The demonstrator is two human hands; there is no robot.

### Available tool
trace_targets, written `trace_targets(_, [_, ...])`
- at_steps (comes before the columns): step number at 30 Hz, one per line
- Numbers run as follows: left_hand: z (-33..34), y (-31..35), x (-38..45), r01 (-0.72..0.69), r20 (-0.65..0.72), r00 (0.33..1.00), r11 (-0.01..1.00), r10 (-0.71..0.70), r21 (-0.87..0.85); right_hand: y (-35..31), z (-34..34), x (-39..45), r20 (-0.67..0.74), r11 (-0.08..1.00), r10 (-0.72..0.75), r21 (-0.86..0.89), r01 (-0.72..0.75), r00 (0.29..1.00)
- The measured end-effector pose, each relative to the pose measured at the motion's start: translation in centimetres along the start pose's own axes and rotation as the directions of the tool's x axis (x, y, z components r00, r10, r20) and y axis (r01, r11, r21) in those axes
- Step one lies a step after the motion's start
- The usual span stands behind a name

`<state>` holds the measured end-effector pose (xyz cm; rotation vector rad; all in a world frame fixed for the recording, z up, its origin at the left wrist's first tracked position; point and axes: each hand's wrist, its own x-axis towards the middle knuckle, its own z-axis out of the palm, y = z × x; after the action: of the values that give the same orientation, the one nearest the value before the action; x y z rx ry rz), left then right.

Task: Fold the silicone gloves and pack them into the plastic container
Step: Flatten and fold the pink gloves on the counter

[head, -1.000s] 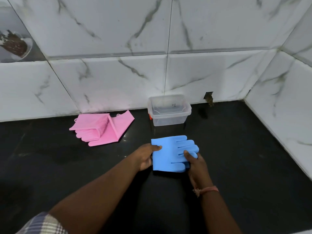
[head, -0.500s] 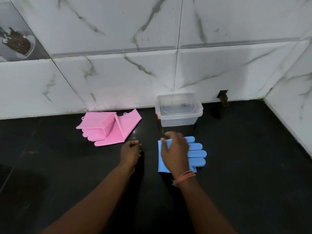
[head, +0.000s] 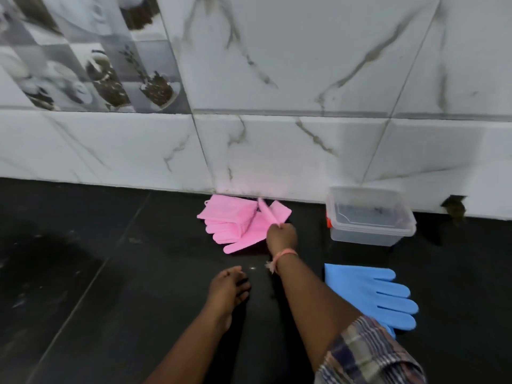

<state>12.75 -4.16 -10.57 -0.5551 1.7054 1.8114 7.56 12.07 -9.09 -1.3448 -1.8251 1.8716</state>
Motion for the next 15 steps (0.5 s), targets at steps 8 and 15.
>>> trace_targets(8, [-1.7,0.8,-2.3,0.161,0.198,0.974,0.956,-0.113,-0.246,-7.8,-4.6,-9.4,0.090,0.911,-0.383,0.202,0.360,0.919])
trace_targets(15, [-6.0,2.2,-4.0,0.271,0.461,0.886,0.865,-0.052,-0.423,-7.9,-8.5,-13.8,0.769,0.630,0.087,-0.535,0.562,0.634])
